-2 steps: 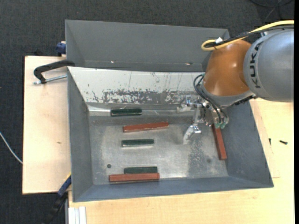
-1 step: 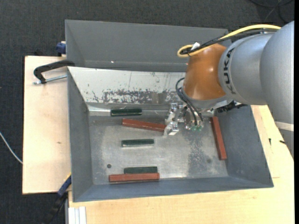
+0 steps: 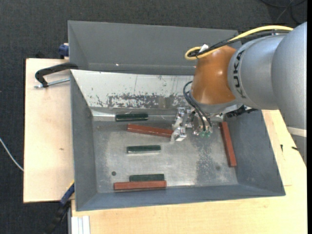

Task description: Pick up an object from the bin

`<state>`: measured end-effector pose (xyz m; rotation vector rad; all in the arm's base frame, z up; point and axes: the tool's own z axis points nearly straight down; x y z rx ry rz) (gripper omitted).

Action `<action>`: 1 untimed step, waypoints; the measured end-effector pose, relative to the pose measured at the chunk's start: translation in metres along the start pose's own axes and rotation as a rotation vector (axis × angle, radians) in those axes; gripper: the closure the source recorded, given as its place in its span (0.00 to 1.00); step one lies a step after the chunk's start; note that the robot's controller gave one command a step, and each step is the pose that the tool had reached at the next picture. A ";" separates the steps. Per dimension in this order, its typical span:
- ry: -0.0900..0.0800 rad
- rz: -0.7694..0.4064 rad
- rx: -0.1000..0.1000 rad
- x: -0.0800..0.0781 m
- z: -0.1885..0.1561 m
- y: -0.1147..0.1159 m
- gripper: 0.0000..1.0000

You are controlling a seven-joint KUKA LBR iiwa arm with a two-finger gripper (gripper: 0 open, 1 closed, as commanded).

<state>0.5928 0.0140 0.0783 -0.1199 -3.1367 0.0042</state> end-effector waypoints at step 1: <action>-0.017 -0.076 -0.004 -0.003 -0.164 0.000 1.00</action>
Offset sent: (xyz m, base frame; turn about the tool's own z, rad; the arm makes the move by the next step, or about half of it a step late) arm 0.0000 0.0000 0.0000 0.0000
